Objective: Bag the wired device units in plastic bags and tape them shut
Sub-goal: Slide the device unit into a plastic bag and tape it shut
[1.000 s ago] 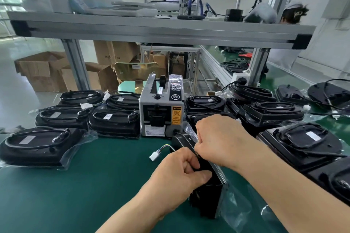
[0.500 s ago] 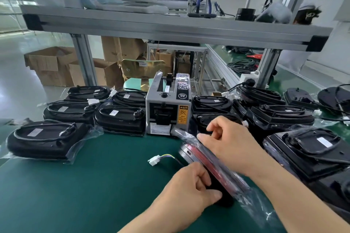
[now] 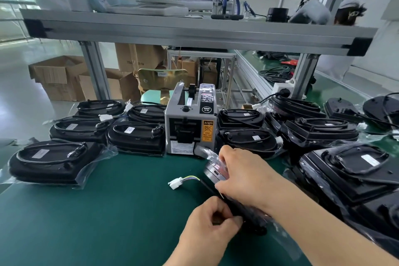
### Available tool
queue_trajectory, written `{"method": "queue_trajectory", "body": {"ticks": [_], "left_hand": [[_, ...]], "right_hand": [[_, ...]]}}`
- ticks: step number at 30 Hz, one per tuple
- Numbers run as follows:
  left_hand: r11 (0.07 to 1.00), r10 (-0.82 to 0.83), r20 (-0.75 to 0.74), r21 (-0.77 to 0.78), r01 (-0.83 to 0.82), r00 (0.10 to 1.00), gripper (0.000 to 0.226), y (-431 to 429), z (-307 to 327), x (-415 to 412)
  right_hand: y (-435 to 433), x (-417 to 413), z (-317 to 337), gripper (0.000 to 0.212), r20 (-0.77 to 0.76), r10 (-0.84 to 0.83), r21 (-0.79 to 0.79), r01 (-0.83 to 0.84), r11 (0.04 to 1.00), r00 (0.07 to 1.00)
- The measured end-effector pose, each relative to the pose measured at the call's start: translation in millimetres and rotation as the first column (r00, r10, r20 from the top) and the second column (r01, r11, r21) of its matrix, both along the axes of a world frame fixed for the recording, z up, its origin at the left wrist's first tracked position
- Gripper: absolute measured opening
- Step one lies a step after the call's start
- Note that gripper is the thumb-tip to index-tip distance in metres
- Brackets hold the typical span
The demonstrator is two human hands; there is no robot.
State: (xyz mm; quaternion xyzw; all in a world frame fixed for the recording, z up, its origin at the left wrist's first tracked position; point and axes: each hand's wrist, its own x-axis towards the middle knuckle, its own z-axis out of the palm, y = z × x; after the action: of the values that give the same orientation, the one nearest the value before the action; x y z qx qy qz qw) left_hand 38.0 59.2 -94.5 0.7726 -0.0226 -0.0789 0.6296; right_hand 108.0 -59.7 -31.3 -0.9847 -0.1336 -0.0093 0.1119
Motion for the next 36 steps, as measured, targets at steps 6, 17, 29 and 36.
{"method": "queue_trajectory", "body": {"ticks": [6,17,29,36], "left_hand": [[0.985,0.150,0.168,-0.107,-0.133,0.974,0.017,26,27,10],[0.762,0.520,-0.258,-0.290,-0.579,0.814,0.015,52,28,158],[0.566,0.529,-0.423,-0.470,-0.678,0.735,0.018,34,41,163],[0.950,-0.138,0.005,-0.282,0.134,0.990,0.025,34,56,97]], "right_hand": [[-30,9,11,0.028,-0.267,-0.046,0.443,0.165,0.881,0.963],[-30,-4,-13,0.034,-0.240,-0.200,0.556,0.303,0.774,0.950],[-29,-12,-14,0.031,-0.168,-0.199,0.576,0.260,0.775,0.965],[-28,-17,-15,0.035,-0.094,-0.244,0.629,0.248,0.737,0.965]]}}
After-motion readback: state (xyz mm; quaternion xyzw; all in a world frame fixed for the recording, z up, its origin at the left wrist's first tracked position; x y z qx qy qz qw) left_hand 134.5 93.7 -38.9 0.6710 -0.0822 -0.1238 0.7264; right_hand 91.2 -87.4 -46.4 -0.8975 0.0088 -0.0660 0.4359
